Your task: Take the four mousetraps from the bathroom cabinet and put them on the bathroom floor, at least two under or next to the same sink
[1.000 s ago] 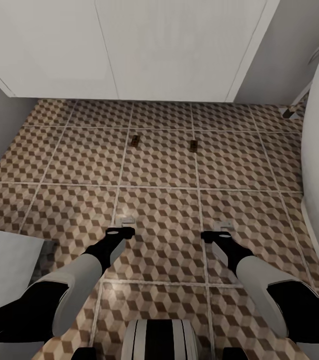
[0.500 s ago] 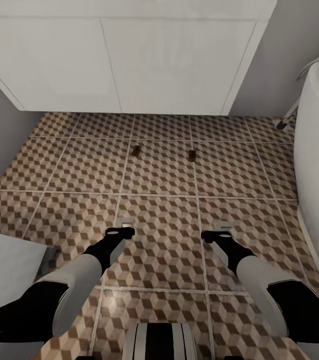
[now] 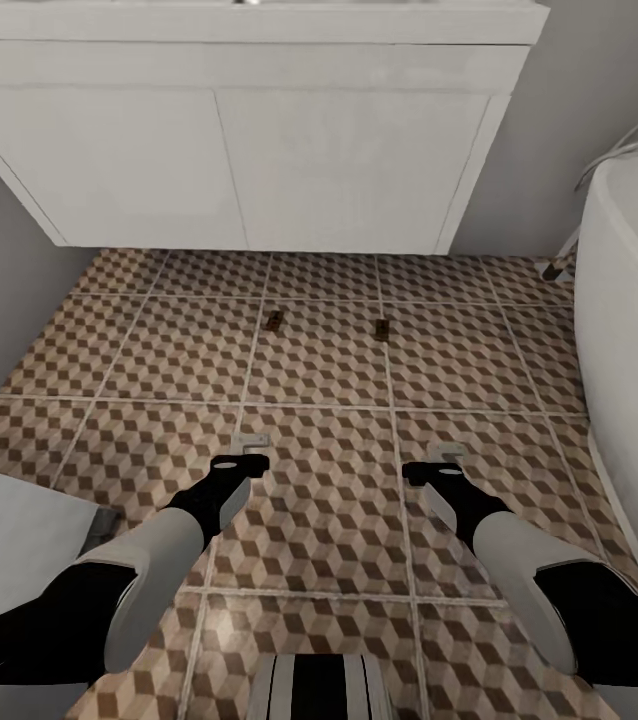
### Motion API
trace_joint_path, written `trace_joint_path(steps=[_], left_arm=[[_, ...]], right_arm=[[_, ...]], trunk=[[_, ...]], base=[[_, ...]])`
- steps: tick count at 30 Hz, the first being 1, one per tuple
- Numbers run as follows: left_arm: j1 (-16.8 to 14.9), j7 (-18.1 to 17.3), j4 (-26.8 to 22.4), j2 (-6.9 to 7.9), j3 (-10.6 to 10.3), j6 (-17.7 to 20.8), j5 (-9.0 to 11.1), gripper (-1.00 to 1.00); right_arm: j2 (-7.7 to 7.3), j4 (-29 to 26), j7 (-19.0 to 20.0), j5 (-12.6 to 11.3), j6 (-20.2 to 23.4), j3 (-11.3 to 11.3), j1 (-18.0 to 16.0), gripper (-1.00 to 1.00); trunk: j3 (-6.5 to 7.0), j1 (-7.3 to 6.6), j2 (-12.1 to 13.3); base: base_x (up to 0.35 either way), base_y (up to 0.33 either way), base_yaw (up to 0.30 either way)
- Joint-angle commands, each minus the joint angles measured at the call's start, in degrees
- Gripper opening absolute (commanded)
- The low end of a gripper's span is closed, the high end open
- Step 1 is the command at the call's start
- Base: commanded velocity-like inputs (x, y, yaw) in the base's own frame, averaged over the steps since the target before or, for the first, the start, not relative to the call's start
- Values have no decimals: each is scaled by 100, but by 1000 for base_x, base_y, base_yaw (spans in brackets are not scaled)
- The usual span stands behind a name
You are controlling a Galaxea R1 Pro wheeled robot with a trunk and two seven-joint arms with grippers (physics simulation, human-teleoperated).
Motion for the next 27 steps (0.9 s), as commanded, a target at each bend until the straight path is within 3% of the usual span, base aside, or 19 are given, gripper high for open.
trace_joint_path(steps=[1,27], left_arm=[[0,29,-13,1,-35,35,31,100],[1,29,-16,11,-35,35,32,100]], right_arm=[[-1,-12,-34,-52,34,49,-1,100],[-10,-15,-35,-64,58,44,-2,100]], trunk=[[19,-3,0],[595,-70,35]], base=[[0,0,0],[0,0,0]])
